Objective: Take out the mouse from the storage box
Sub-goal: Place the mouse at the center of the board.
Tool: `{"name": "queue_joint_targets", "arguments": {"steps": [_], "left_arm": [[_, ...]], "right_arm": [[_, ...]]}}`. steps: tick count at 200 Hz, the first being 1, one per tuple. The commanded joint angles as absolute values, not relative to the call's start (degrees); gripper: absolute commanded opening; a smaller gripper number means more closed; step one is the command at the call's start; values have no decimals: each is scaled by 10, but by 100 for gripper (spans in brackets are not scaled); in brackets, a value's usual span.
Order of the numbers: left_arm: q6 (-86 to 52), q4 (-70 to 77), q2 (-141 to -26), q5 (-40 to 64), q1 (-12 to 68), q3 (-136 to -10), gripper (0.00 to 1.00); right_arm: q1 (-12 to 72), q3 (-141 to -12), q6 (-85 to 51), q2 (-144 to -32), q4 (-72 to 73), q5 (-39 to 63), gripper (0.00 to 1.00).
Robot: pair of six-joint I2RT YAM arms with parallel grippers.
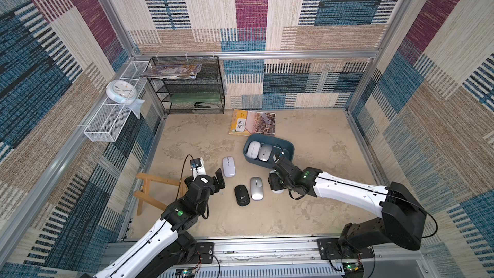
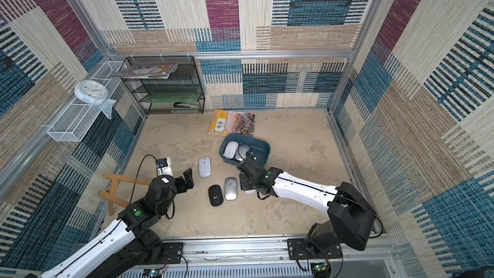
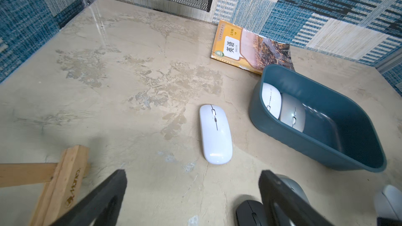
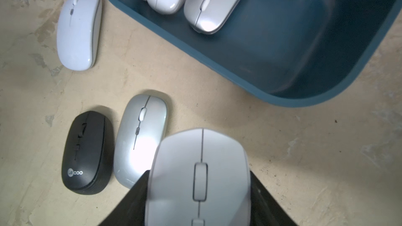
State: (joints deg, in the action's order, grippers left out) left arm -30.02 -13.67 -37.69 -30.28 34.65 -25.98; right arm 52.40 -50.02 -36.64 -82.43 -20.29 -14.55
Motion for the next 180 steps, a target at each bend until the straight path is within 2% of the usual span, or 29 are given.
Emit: {"name": "queue_joint_targets", "arguments": {"steps": [1,25,110,180], "left_arm": [[-294,-143,-364,-333,345,-254,99],[-303,-148,-361,-352,346,-253,99],[-320,-150,-373,-371,345,-254,99],[-318,-148,-372,-374,345,-252,99]], "right_arm": [[526,-475,-370,-819,-159,-128,44],[526,-451,-359,-824,-128,-111,46],[521,-473,-333,-881,-138,-200,49],[469,-492,-287,-925,-96,-180,49]]}}
